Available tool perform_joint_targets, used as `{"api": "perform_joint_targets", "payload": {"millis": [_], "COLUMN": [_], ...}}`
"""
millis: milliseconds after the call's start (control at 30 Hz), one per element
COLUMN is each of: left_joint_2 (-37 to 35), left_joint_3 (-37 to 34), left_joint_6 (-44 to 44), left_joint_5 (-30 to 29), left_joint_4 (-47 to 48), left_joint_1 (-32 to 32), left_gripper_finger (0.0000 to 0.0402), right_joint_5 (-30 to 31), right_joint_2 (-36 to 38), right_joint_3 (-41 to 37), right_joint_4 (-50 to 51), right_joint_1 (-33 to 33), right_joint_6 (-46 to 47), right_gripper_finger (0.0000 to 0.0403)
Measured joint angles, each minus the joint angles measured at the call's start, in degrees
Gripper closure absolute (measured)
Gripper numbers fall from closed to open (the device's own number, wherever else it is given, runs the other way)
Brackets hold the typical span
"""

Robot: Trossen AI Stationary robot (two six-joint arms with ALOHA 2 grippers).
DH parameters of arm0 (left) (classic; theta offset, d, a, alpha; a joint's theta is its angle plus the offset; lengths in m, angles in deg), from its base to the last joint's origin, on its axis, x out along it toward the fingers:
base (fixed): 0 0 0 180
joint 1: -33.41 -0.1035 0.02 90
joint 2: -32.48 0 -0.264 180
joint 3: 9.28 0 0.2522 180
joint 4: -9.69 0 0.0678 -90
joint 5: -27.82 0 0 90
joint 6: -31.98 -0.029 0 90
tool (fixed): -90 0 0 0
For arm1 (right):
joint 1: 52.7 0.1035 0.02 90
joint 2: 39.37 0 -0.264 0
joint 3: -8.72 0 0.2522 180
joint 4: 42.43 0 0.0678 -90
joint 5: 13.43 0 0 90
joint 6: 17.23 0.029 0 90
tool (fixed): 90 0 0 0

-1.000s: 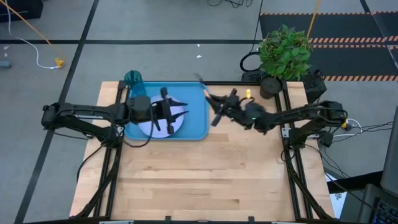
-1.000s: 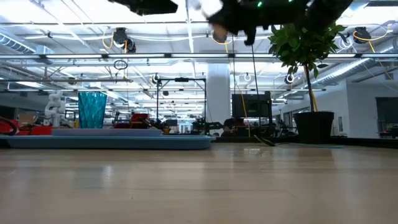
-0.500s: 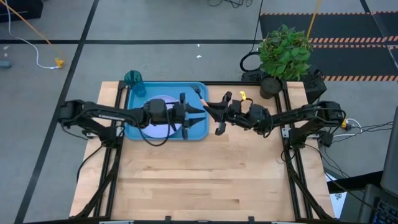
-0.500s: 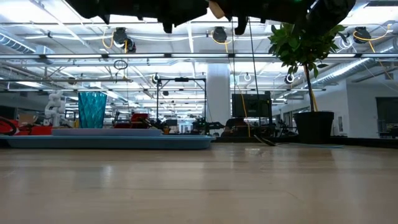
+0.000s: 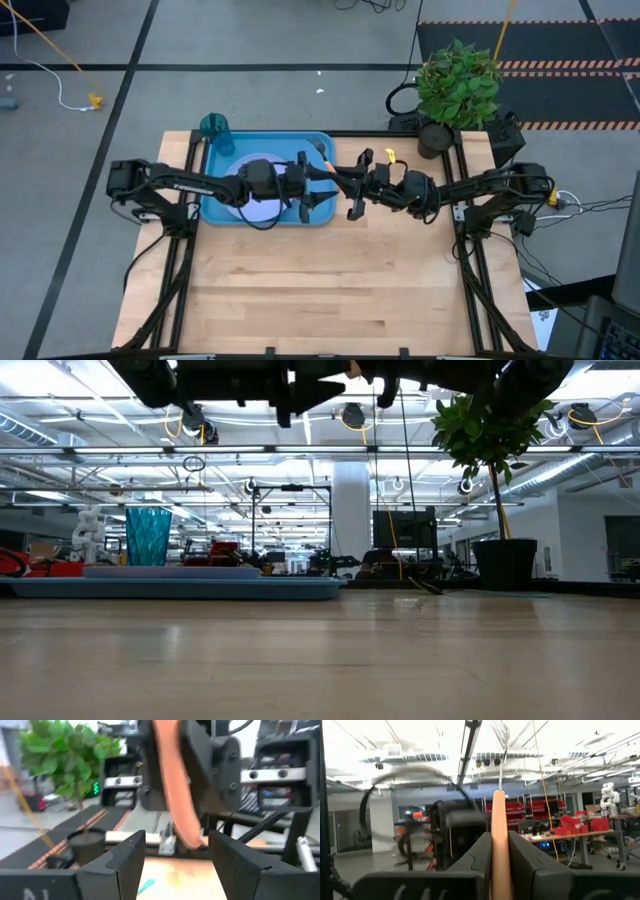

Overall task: Pick and place plate/cup/fork/spoon on tray
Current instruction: Put the orange fork on the blue tray to the right of the violet plate

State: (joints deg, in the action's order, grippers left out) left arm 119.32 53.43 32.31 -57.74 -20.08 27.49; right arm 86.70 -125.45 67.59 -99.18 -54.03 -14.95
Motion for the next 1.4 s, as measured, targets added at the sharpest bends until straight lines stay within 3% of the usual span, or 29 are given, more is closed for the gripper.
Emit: {"api": "perform_joint_targets", "payload": {"millis": [200,633,1000,1200,1400], "left_joint_2": [2.2,2.3,2.3,2.3,2.3], "left_joint_3": [0.1,0.1,0.1,0.1,0.1], "left_joint_6": [2.0,4.5,8.6,11.0,15.4], "left_joint_5": [4.7,8.2,10.4,11.2,11.6], "left_joint_4": [-7.4,-7.6,-4.2,-0.6,6.0], "left_joint_1": [-0.5,-1.5,-4.0,-5.7,-7.2], "left_gripper_finger": [0.0199,0.0352,0.0352,0.0350,0.0352], "right_joint_5": [0.0,-0.7,2.0,5.5,15.1], "right_joint_2": [-0.8,-0.9,0.0,3.9,9.7], "right_joint_3": [0.1,0.1,0.0,0.0,0.0], "right_joint_4": [-0.1,-0.4,4.9,16.8,33.5], "right_joint_1": [0.3,0.4,0.3,0.5,2.4], "right_joint_6": [-1.1,-1.3,0.0,0.0,-0.5], "right_gripper_finger": [0.0371,0.0367,0.0309,0.0274,0.0247]}}
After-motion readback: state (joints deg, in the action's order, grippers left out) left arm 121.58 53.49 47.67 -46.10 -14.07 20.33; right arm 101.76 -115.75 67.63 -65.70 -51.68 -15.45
